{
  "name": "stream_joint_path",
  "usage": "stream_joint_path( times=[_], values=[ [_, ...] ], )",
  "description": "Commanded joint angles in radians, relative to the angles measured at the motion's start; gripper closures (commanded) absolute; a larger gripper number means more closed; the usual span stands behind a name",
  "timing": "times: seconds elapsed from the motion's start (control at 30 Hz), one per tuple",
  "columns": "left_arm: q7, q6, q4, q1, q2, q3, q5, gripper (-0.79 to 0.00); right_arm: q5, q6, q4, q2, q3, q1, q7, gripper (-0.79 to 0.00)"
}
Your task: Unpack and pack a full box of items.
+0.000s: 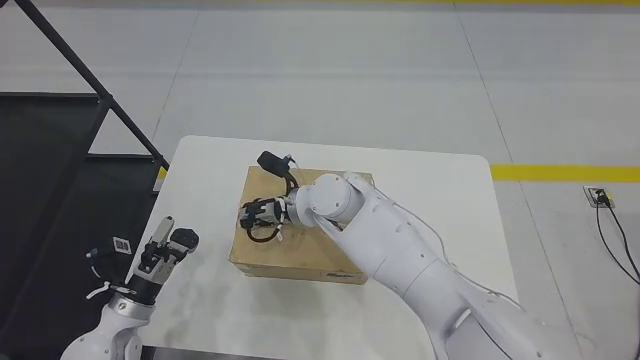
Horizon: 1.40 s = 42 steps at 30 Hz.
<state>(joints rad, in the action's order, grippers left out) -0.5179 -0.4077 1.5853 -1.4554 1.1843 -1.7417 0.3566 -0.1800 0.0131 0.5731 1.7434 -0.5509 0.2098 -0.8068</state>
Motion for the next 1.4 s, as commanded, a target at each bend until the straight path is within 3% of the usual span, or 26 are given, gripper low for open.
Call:
stream_joint_path(
  times=[0.0, 0.43, 0.97, 1.37],
  values=[
    [-0.014, 0.0, 0.001, 0.002, -0.002, -0.003, -0.002, -0.785, 0.006, 0.006, -0.009, 0.004, -0.002, -0.004, -0.004, 0.0],
    [-0.059, -0.004, 0.004, 0.021, -0.008, 0.005, -0.022, -0.785, 0.072, 0.082, 0.022, -0.026, -0.055, 0.016, -0.029, 0.0],
    [-0.092, -0.007, -0.021, 0.044, -0.016, 0.004, -0.003, -0.785, 0.233, 0.29, 0.241, -0.11, -0.146, 0.111, -0.043, 0.0],
    [-0.097, -0.006, -0.031, 0.057, -0.02, 0.006, 0.004, -0.785, 0.326, 0.375, 0.355, -0.167, -0.226, 0.177, -0.103, 0.0]
  ],
)
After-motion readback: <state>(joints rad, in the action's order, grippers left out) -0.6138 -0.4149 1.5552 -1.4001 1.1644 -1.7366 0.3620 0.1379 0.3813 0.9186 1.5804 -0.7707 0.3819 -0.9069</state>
